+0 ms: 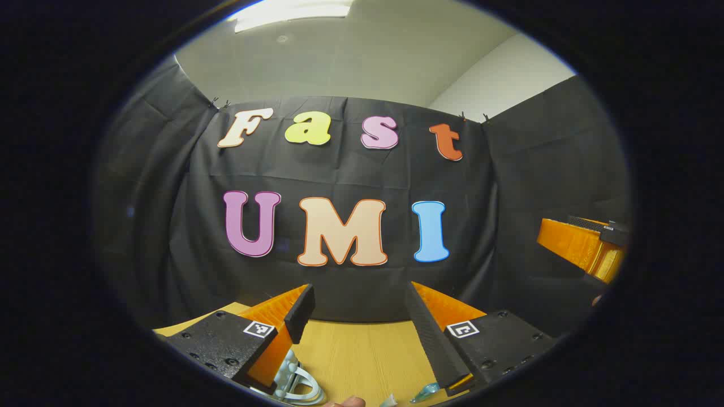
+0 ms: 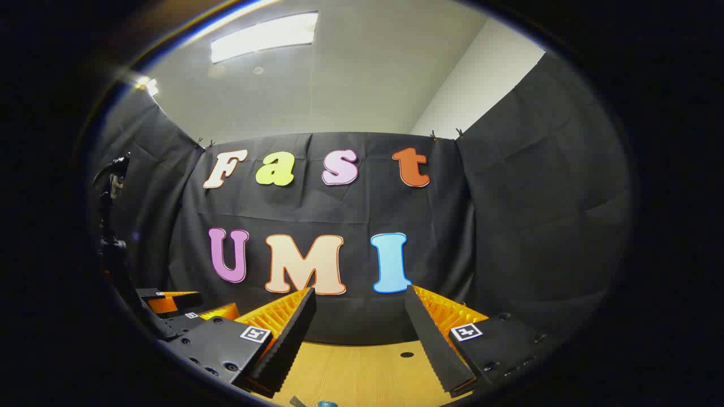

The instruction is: First open the suitcase, pack the skin care products into it, and then close the suitcase.

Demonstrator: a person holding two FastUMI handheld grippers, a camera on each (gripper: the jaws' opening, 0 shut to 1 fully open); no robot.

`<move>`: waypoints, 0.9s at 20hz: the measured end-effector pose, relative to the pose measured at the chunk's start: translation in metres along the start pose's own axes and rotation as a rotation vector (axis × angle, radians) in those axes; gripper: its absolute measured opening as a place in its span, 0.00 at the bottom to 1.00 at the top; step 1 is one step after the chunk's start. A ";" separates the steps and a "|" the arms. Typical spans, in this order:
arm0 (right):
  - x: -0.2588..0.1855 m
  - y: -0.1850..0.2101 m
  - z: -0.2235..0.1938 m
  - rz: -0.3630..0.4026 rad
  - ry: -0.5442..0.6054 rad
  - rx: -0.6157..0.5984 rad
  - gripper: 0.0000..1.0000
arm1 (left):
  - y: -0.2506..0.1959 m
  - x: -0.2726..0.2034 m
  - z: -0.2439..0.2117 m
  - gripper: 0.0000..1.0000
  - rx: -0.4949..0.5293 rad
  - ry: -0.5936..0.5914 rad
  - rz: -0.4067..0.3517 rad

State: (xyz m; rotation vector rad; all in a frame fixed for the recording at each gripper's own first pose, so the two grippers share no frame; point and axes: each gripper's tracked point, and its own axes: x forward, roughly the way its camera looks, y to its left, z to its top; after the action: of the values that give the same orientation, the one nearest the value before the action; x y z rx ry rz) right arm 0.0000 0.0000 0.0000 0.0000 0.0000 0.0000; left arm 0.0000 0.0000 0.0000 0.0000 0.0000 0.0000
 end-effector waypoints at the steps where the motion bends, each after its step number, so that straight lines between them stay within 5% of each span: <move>1: 0.002 0.000 -0.002 0.004 0.003 0.002 0.99 | 0.000 0.001 -0.001 0.94 0.001 0.003 0.004; 13: 0.026 -0.015 -0.040 0.139 0.025 0.029 0.99 | 0.012 0.013 -0.030 0.94 0.052 0.052 0.143; 18: 0.040 -0.021 -0.062 0.097 0.073 0.069 1.00 | 0.044 0.026 -0.077 0.94 0.074 0.168 0.165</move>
State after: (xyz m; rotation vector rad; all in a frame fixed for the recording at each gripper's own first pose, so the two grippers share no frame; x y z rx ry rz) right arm 0.0403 -0.0208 -0.0619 0.0689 0.0728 0.0971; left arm 0.0255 0.0439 -0.0766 0.0740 0.1685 0.1654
